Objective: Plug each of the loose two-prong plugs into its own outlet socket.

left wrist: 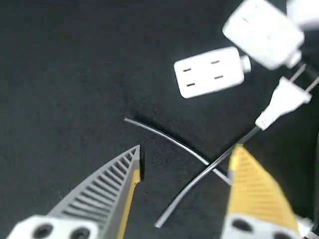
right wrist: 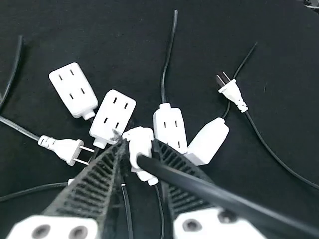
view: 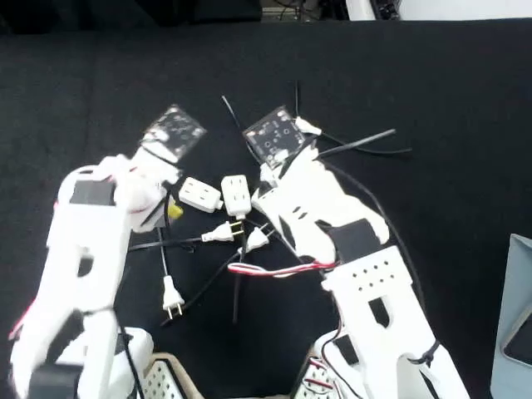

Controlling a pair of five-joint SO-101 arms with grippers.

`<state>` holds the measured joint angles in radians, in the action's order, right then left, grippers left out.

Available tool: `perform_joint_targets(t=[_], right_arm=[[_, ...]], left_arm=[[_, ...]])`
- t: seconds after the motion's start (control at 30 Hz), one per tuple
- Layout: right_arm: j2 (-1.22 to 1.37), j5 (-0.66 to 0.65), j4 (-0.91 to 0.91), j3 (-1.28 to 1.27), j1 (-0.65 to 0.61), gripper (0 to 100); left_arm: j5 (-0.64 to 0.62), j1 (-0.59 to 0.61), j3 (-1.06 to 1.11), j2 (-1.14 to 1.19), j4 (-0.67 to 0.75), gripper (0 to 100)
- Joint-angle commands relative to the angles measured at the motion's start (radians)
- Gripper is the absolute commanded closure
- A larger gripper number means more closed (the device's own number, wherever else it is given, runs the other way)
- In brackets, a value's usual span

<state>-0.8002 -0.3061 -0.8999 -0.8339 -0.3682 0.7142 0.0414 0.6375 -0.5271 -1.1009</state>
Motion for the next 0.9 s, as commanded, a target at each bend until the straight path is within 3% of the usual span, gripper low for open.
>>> perform_joint_targets(t=[0.0, 0.2, 0.63, 0.73, 0.87], right_arm=[[-0.015, 0.011, 0.021, 0.004, 0.015, 98.7], [-0.015, 0.005, 0.046, -0.022, 0.015, 98.7], [-0.016, 0.005, 0.064, -0.038, 0.015, 98.7], [-0.016, 0.005, 0.064, -0.038, 0.015, 98.7], [-0.016, 0.003, 0.064, -0.038, 0.015, 98.7]], left_arm=[[0.255, -0.039, -0.159, 0.176, 0.025, 69], [0.388, -0.094, -0.300, 0.359, 0.034, 69], [0.393, -0.185, -0.541, 0.733, 0.035, 69], [0.385, -0.173, -0.529, 0.793, 0.106, 75], [0.385, -0.131, -0.510, 0.818, 0.160, 91]])
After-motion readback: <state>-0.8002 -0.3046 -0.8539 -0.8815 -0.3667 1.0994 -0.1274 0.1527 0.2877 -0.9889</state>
